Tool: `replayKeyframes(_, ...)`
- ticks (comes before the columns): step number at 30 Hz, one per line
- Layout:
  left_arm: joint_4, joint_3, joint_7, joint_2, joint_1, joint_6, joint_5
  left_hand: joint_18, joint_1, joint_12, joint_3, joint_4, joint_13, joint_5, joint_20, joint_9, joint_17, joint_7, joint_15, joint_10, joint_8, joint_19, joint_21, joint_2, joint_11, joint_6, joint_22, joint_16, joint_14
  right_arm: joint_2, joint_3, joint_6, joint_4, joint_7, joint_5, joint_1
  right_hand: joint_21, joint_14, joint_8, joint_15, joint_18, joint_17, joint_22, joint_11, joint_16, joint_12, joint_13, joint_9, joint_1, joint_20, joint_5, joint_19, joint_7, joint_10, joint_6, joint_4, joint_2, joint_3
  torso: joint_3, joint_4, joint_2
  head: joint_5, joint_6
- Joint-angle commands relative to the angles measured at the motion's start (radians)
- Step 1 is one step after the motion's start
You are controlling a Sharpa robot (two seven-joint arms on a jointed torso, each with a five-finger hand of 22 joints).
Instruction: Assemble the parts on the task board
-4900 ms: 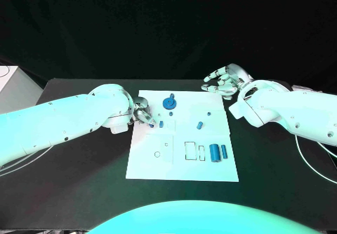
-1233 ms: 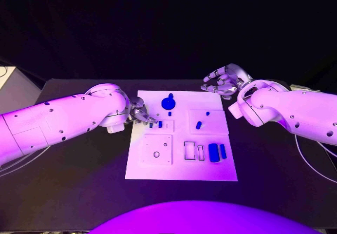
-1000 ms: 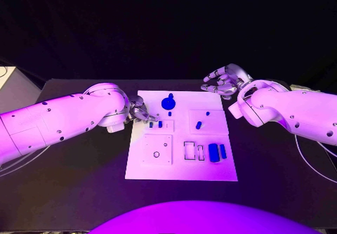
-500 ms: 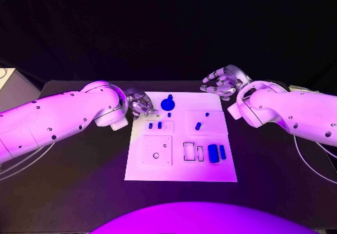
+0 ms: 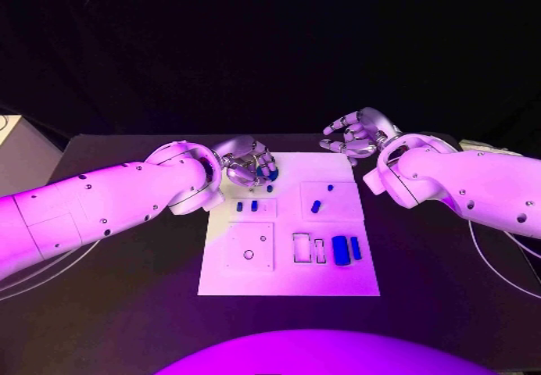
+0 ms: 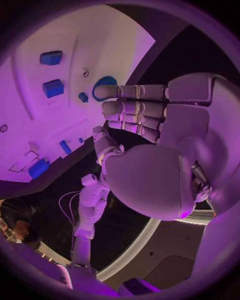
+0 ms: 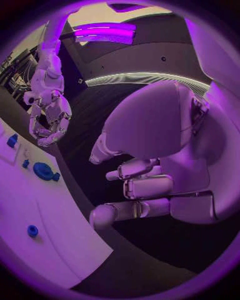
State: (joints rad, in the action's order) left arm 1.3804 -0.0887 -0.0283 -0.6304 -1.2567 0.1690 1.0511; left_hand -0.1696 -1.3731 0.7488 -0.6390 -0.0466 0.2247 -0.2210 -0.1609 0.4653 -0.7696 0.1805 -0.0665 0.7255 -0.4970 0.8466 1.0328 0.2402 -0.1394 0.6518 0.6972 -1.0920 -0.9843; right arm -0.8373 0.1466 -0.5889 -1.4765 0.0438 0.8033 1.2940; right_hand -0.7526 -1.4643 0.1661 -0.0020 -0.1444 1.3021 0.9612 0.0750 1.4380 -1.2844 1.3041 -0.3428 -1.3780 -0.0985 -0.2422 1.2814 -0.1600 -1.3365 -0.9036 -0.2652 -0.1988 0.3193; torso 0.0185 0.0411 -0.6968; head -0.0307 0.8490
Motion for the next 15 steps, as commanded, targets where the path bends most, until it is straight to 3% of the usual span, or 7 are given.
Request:
replayKeyframes(1,-0.024,-0.004,0.103,0.018,0.006,0.048,0.165,-0.013,0.001,-0.014,0.002,0.012,-0.013,0.005,-0.002,-0.017,0.011,0.007,-0.002,-0.009,0.01,-0.007,0.006,0.013,0.0,0.009,0.003,-0.004,0.005,0.001,0.0,-0.02,0.001,-0.057,-0.017,-0.001,0.192,-0.003,0.009,-0.001,-0.038,-0.075,-0.135,-0.001,-0.07,0.106,-0.064,-0.003,-0.001,0.001,-0.006,-0.07,0.0,0.084,0.006,0.002,-0.016,0.018,0.0001,-0.0013,-0.001,-0.002,-0.005)
replayKeyframes(3,-0.041,-0.007,0.105,0.03,0.009,0.047,0.2,-0.014,0.004,-0.019,0.007,0.016,-0.021,0.006,-0.004,-0.027,0.018,0.006,-0.002,-0.005,0.015,-0.006,0.009,0.016,0.0,0.014,0.004,-0.011,0.0,0.003,0.0,-0.025,0.002,-0.07,-0.027,-0.001,0.266,0.079,0.018,0.003,-0.037,-0.266,-0.182,0.003,-0.228,0.307,-0.237,-0.007,-0.006,-0.005,-0.008,-0.105,-0.004,0.233,0.012,0.007,-0.021,0.048,0.0004,-0.0017,-0.001,-0.001,-0.006)
replayKeyframes(4,-0.051,-0.008,0.104,0.037,0.01,0.046,0.218,-0.015,0.008,-0.022,0.011,0.017,-0.026,0.006,-0.004,-0.035,0.023,0.005,-0.003,-0.001,0.018,-0.003,0.011,0.017,0.0,0.02,0.006,-0.018,-0.006,0.003,0.0,-0.028,0.003,-0.078,-0.034,-0.001,0.307,0.146,0.023,0.008,-0.035,-0.399,-0.207,0.008,-0.35,0.45,-0.362,-0.009,-0.008,-0.012,-0.008,-0.132,-0.009,0.337,0.02,0.01,-0.025,0.067,0.0003,-0.0018,0.0,-0.001,-0.006)
replayKeyframes(5,-0.058,-0.009,0.102,0.042,0.011,0.045,0.234,-0.015,0.011,-0.024,0.016,0.019,-0.031,0.006,-0.004,-0.041,0.026,0.003,-0.002,0.002,0.019,0.0,0.012,0.019,0.001,0.025,0.006,-0.024,-0.011,0.004,0.0,-0.03,0.003,-0.083,-0.04,-0.001,0.344,0.238,0.027,0.017,-0.034,-0.556,-0.23,0.014,-0.503,0.502,-0.408,-0.011,-0.012,-0.018,-0.009,-0.166,-0.014,0.365,0.029,0.013,-0.027,0.089,0.0003,-0.0022,-0.001,-0.001,-0.006)
replayKeyframes(9,-0.085,-0.014,0.086,0.062,0.013,0.031,0.306,-0.015,0.016,-0.028,0.024,0.026,-0.044,0.006,-0.003,-0.063,0.039,-0.007,0.001,0.017,0.026,0.01,0.018,0.023,0.004,0.056,0.009,-0.045,-0.024,0.005,0.0,-0.032,0.006,-0.104,-0.068,-0.001,0.464,0.354,0.054,0.047,-0.031,-0.645,-0.312,0.04,-0.69,0.676,-0.597,-0.023,-0.008,-0.052,-0.006,-0.263,-0.032,0.388,0.057,0.023,-0.048,0.159,-0.0001,-0.0028,-0.001,-0.001,-0.01)
replayKeyframes(12,-0.105,-0.018,0.074,0.076,0.014,0.017,0.352,-0.015,0.016,-0.032,0.026,0.03,-0.049,0.006,-0.002,-0.072,0.044,-0.014,0.001,0.018,0.031,0.012,0.018,0.027,0.005,0.065,0.01,-0.05,-0.024,0.007,0.001,-0.03,0.01,-0.123,-0.092,-0.001,0.576,0.434,0.091,0.085,-0.034,-0.745,-0.406,0.059,-0.865,0.84,-0.816,-0.034,0.015,-0.099,-0.005,-0.336,-0.055,0.372,0.075,0.042,-0.063,0.218,-0.0005,-0.0013,-0.001,-0.003,-0.011)
replayKeyframes(15,-0.124,-0.021,0.065,0.089,0.015,0.004,0.387,-0.015,0.018,-0.035,0.029,0.033,-0.054,0.008,-0.002,-0.081,0.05,-0.022,0.002,0.018,0.04,0.012,0.018,0.029,0.006,0.072,0.01,-0.054,-0.023,0.01,0.001,-0.028,0.014,-0.146,-0.114,-0.001,0.647,0.49,0.105,0.114,-0.036,-0.827,-0.478,0.085,-0.996,0.936,-0.954,-0.028,0.033,-0.127,-0.009,-0.376,-0.071,0.378,0.097,0.064,-0.063,0.247,-0.0004,-0.0009,-0.001,-0.004,-0.01)
